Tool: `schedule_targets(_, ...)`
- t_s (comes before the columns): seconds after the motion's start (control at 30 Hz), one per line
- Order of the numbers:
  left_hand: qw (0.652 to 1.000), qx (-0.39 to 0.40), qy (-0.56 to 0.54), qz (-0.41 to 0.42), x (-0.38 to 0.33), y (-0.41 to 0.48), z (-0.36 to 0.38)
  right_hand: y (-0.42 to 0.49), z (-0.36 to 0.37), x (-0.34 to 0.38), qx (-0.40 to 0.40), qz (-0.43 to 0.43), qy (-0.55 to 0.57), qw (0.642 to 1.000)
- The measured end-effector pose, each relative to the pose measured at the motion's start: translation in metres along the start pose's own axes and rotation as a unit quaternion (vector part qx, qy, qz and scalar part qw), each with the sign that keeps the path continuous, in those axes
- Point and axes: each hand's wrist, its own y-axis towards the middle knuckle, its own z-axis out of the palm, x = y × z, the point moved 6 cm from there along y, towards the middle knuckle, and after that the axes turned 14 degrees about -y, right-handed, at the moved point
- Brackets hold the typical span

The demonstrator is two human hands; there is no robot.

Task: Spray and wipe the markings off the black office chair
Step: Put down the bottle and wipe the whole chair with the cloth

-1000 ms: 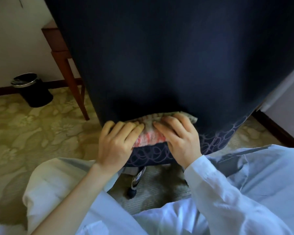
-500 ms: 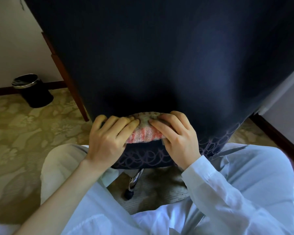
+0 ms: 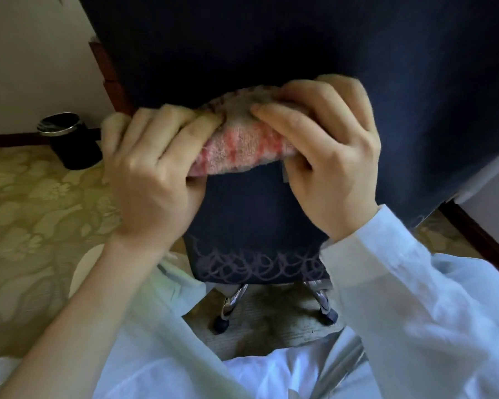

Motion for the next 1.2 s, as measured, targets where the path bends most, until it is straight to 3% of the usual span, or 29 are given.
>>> schedule_targets(0.13, 0.997, 0.042, -0.064, 0.001, 0.008, -0.049, 0.017, -0.052, 0.017, 0.019, 0.033, -0.003, 0.002, 0.999)
schedule_targets(0.33, 0.971, 0.215, -0.105, 0.005, 0.022, -0.196, 0.068, -0.208, 0.068, 0.056, 0.202, -0.029, 0.023, 0.979)
schedule_targets(0.43, 0.955, 0.277, -0.094, 0.050, 0.021, -0.240, 0.089, -0.269, 0.085, 0.069, 0.285, -0.013, 0.030, 0.958)
schedule_targets(0.57, 0.938, 0.316, -0.076, 0.120, 0.017, -0.258, 0.101, -0.297, 0.094, 0.082, 0.330, -0.001, 0.033, 0.943)
schedule_targets(0.7, 0.926, 0.354, -0.070, 0.112, 0.015, -0.267, 0.104, -0.294, 0.096, 0.084, 0.364, -0.007, 0.032, 0.931)
schedule_targets(0.87, 0.968, 0.242, -0.058, 0.027, 0.024, -0.200, 0.070, -0.213, 0.080, 0.065, 0.272, 0.038, 0.052, 0.960)
schedule_targets(1.07, 0.998, 0.053, 0.018, 0.037, 0.036, -0.074, 0.000, -0.071, 0.044, 0.053, 0.084, 0.002, 0.030, 0.996)
schedule_targets(1.2, 0.999, 0.035, 0.016, 0.025, 0.050, -0.062, -0.009, -0.043, 0.046, 0.066, 0.045, -0.007, 0.020, 0.999)
